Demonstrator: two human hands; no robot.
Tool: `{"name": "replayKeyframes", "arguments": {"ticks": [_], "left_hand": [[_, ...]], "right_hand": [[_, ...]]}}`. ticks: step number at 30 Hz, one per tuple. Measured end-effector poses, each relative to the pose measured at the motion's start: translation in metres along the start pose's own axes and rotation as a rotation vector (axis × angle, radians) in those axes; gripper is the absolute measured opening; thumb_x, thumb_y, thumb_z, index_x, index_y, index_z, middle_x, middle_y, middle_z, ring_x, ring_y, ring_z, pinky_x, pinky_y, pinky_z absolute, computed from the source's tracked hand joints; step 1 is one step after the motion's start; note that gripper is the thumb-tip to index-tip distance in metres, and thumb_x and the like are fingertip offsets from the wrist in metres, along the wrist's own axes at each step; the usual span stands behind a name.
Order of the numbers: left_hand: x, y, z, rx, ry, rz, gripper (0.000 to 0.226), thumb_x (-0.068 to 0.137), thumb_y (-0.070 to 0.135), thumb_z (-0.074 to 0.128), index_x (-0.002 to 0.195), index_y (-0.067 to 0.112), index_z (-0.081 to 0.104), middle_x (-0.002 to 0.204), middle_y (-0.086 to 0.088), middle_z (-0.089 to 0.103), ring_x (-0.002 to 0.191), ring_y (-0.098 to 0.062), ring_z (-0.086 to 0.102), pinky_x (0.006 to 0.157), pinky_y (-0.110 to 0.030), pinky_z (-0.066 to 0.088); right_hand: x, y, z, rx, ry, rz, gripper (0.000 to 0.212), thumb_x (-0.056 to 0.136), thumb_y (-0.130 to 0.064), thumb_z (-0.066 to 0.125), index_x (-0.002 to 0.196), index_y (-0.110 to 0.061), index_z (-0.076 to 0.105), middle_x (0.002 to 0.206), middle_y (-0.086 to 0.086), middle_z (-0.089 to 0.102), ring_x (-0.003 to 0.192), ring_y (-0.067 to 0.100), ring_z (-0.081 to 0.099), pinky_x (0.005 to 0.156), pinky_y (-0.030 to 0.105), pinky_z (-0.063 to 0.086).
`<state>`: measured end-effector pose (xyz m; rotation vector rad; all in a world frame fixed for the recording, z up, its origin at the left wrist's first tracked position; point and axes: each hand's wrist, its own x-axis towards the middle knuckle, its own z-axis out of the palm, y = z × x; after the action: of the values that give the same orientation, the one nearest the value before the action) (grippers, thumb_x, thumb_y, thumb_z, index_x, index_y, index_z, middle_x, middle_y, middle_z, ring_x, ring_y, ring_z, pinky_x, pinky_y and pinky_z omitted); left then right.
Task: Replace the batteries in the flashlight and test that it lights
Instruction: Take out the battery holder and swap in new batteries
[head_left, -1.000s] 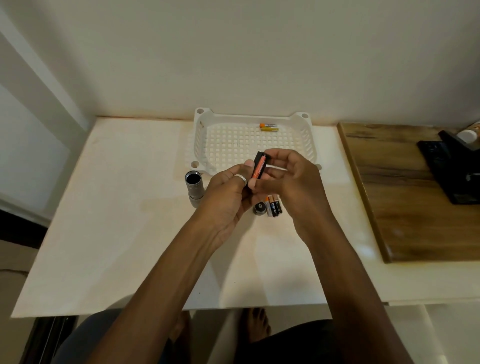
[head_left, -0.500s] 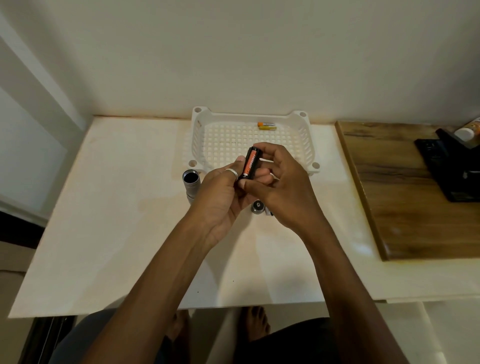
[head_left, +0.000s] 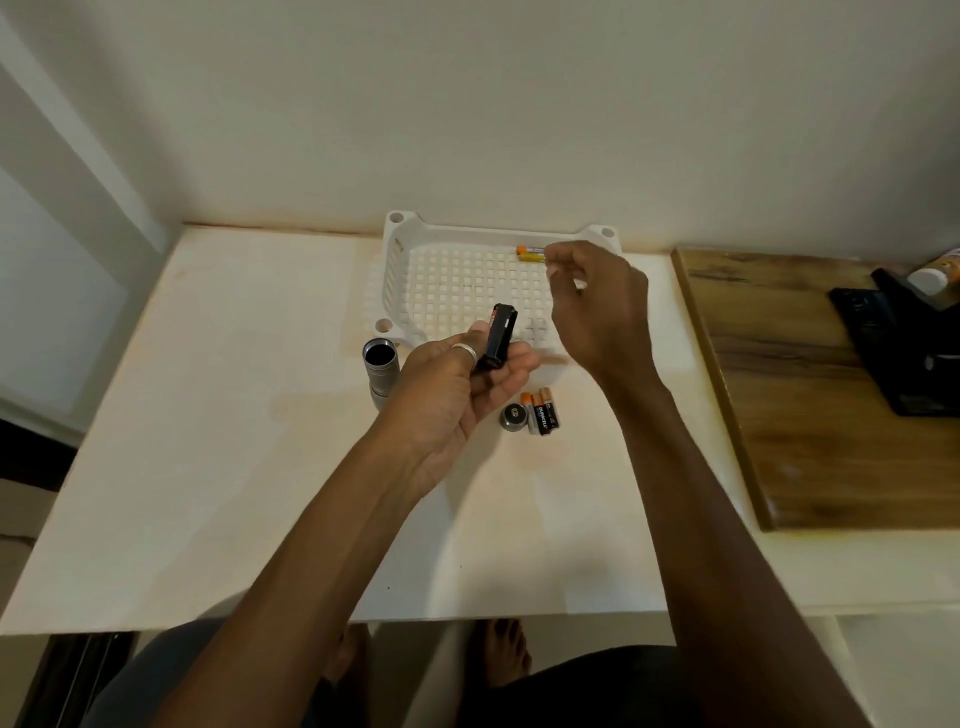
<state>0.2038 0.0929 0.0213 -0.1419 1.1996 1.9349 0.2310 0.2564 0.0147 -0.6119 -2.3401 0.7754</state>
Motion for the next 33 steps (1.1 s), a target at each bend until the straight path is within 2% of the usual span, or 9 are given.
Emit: {"name": "replayKeyframes", "arguments": {"ticks": [4, 7, 17, 20, 22, 24, 26, 29, 33], "left_hand": [[0.000, 0.002, -0.001, -0.023, -0.012, -0.013, 0.032, 0.109, 0.020, 0.045, 0.104, -0.002, 0.069, 0.087, -0.012, 0.080, 0.084, -0.019, 0.079, 0.065, -0.021, 0.061], [-0.001, 0.002, -0.001, -0.031, -0.015, -0.022, 0.031, 0.109, 0.019, 0.044, 0.106, -0.002, 0.067, 0.089, -0.013, 0.080, 0.086, -0.020, 0.079, 0.067, -0.022, 0.061], [-0.001, 0.004, -0.003, -0.035, -0.034, -0.033, 0.030, 0.109, 0.019, 0.045, 0.106, -0.001, 0.068, 0.092, -0.015, 0.080, 0.088, -0.021, 0.079, 0.068, -0.023, 0.061], [-0.001, 0.004, -0.003, -0.012, -0.038, -0.043, 0.031, 0.109, 0.019, 0.044, 0.105, 0.000, 0.068, 0.094, -0.014, 0.081, 0.089, -0.020, 0.079, 0.069, -0.024, 0.061], [-0.001, 0.004, -0.004, -0.003, -0.040, -0.052, 0.030, 0.109, 0.019, 0.043, 0.109, 0.000, 0.067, 0.095, -0.013, 0.081, 0.089, -0.019, 0.079, 0.068, -0.024, 0.061], [-0.001, 0.004, -0.005, 0.004, -0.037, -0.061, 0.028, 0.109, 0.017, 0.044, 0.113, 0.001, 0.066, 0.098, -0.012, 0.081, 0.087, -0.017, 0.079, 0.067, -0.025, 0.061], [-0.001, 0.004, -0.005, 0.015, -0.031, -0.063, 0.025, 0.108, 0.015, 0.045, 0.115, 0.003, 0.066, 0.101, -0.013, 0.080, 0.086, -0.016, 0.078, 0.067, -0.026, 0.061], [-0.001, 0.004, -0.004, 0.019, -0.030, -0.062, 0.025, 0.108, 0.015, 0.045, 0.113, 0.004, 0.067, 0.102, -0.013, 0.080, 0.083, -0.015, 0.077, 0.067, -0.026, 0.061], [-0.001, 0.003, -0.002, 0.023, -0.036, -0.064, 0.033, 0.108, 0.027, 0.048, 0.113, 0.001, 0.068, 0.097, -0.011, 0.080, 0.081, -0.014, 0.077, 0.066, -0.024, 0.061]], "right_hand": [[0.040, 0.023, 0.038, -0.297, -0.179, 0.009, 0.037, 0.097, 0.003, 0.051, 0.127, -0.009, 0.069, 0.129, 0.011, 0.068, 0.119, 0.026, 0.063, 0.099, 0.030, 0.046], [0.046, 0.032, 0.053, -0.465, -0.289, -0.040, 0.037, 0.093, 0.007, 0.050, 0.125, -0.003, 0.065, 0.129, 0.015, 0.063, 0.116, 0.033, 0.061, 0.092, 0.043, 0.053], [0.066, 0.036, 0.049, -0.671, -0.423, -0.146, 0.025, 0.092, 0.005, 0.055, 0.111, -0.004, 0.069, 0.113, 0.016, 0.065, 0.104, 0.034, 0.065, 0.077, 0.040, 0.054], [0.058, 0.032, 0.038, -0.508, -0.331, -0.062, 0.024, 0.095, 0.002, 0.056, 0.113, -0.006, 0.070, 0.115, 0.012, 0.070, 0.106, 0.027, 0.066, 0.085, 0.033, 0.053], [0.043, 0.023, 0.022, -0.285, -0.160, 0.081, 0.020, 0.097, -0.001, 0.056, 0.110, -0.007, 0.069, 0.108, 0.006, 0.074, 0.098, 0.017, 0.067, 0.078, 0.010, 0.046], [0.020, 0.009, 0.002, -0.079, 0.006, 0.181, 0.017, 0.097, -0.004, 0.057, 0.108, -0.008, 0.069, 0.093, -0.001, 0.074, 0.082, 0.001, 0.066, 0.068, -0.001, 0.039], [-0.006, -0.003, -0.017, 0.077, 0.121, 0.228, 0.016, 0.095, -0.007, 0.061, 0.108, -0.014, 0.069, 0.081, -0.015, 0.069, 0.075, -0.008, 0.065, 0.075, 0.004, 0.047], [-0.042, -0.019, -0.034, 0.328, 0.176, 0.370, 0.015, 0.093, -0.016, 0.070, 0.099, -0.029, 0.069, 0.083, -0.013, 0.073, 0.083, 0.003, 0.072, 0.086, 0.037, 0.063], [-0.067, -0.034, -0.035, 0.473, 0.167, 0.378, 0.016, 0.092, -0.017, 0.075, 0.095, -0.032, 0.070, 0.091, -0.006, 0.077, 0.090, 0.014, 0.076, 0.088, 0.044, 0.063]]}}
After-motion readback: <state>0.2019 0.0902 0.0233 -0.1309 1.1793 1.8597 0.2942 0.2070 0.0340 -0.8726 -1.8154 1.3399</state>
